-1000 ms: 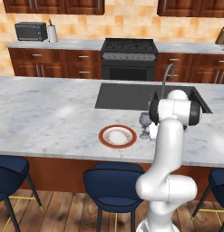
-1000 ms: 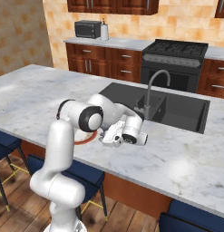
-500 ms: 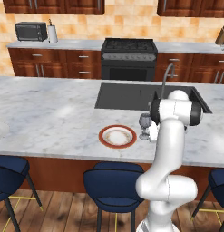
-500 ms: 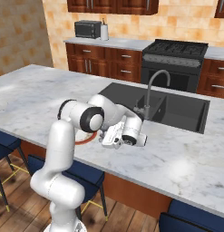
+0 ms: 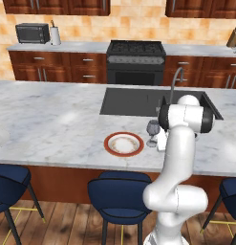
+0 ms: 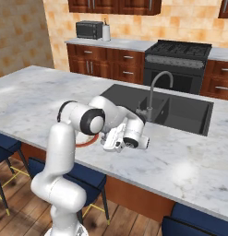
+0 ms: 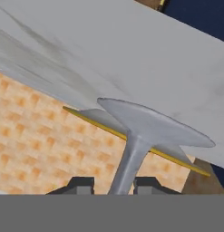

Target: Retrieve the wine glasses from the counter and place one next to each plate.

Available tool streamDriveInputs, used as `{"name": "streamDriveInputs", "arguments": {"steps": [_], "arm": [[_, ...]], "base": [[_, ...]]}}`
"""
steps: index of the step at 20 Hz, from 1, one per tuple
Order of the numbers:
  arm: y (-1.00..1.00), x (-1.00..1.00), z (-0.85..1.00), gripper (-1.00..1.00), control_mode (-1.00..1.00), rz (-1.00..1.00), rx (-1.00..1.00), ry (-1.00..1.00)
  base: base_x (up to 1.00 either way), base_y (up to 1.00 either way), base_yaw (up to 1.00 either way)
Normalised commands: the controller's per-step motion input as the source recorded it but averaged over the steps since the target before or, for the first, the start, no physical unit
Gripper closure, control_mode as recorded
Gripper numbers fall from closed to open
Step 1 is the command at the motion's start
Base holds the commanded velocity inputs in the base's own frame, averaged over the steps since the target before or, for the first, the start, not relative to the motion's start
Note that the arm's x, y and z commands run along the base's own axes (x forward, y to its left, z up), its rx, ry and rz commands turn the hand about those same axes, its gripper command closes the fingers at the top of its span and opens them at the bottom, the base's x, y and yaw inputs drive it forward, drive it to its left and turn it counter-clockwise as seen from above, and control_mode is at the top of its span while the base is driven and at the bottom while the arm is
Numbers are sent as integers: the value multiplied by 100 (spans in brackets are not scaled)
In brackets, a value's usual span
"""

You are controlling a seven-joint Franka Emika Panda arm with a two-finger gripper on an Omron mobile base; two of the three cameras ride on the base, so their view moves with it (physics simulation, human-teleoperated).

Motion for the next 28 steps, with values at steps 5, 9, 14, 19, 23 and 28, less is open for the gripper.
{"name": "streamDriveInputs", "arguments": {"steps": [5, 9, 14, 19, 23, 28], "arm": [[0, 0, -3, -100, -100, 0, 0, 0], [0, 0, -2, -100, -100, -1, 0, 3], [-17, 0, 0, -100, -100, -5, 0, 4], [-40, -30, 10, -100, -100, -6, 2, -3], [-34, -73, 24, -100, -100, -5, 5, -9], [6, -93, 71, -100, -100, -4, 1, -19]], "base": [[0, 0, 0], [0, 0, 0], [0, 0, 0], [0, 0, 0], [0, 0, 0], [0, 0, 0]]}}
